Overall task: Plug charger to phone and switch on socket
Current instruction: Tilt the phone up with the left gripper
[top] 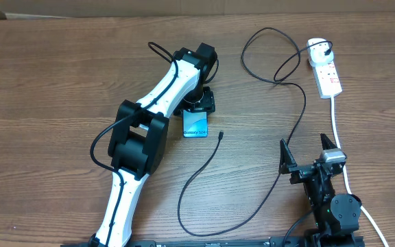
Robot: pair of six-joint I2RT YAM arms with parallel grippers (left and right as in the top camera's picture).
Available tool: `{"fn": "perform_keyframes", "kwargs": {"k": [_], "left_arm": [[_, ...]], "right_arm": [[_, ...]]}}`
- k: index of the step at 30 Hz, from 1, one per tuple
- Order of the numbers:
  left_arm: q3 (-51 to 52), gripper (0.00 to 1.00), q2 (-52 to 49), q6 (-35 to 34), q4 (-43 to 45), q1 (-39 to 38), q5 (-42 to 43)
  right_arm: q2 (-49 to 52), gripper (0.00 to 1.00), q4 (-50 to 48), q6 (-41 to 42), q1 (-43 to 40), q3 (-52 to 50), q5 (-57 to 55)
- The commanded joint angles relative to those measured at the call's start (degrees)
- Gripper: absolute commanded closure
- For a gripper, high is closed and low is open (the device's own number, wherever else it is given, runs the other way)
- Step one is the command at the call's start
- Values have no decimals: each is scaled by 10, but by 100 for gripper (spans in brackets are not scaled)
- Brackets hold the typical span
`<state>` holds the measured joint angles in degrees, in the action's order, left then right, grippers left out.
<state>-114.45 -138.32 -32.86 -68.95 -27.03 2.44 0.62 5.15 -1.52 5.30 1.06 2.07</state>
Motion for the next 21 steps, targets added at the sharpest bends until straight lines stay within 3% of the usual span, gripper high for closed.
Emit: {"fn": "perform_keyframes", "kwargs": {"k": [1, 13, 21], "left_arm": [[30, 27, -38, -1, 2, -3, -14], [0, 30, -36, -1, -17, 2, -13], [-103, 29, -36, -1, -92, 16, 15]], "right_arm": [[-5, 0, -3, -3, 2, -6, -5], [-5, 0, -3, -3, 2, -6, -5], [-5, 0, -3, -3, 2, -6, -5]]}}
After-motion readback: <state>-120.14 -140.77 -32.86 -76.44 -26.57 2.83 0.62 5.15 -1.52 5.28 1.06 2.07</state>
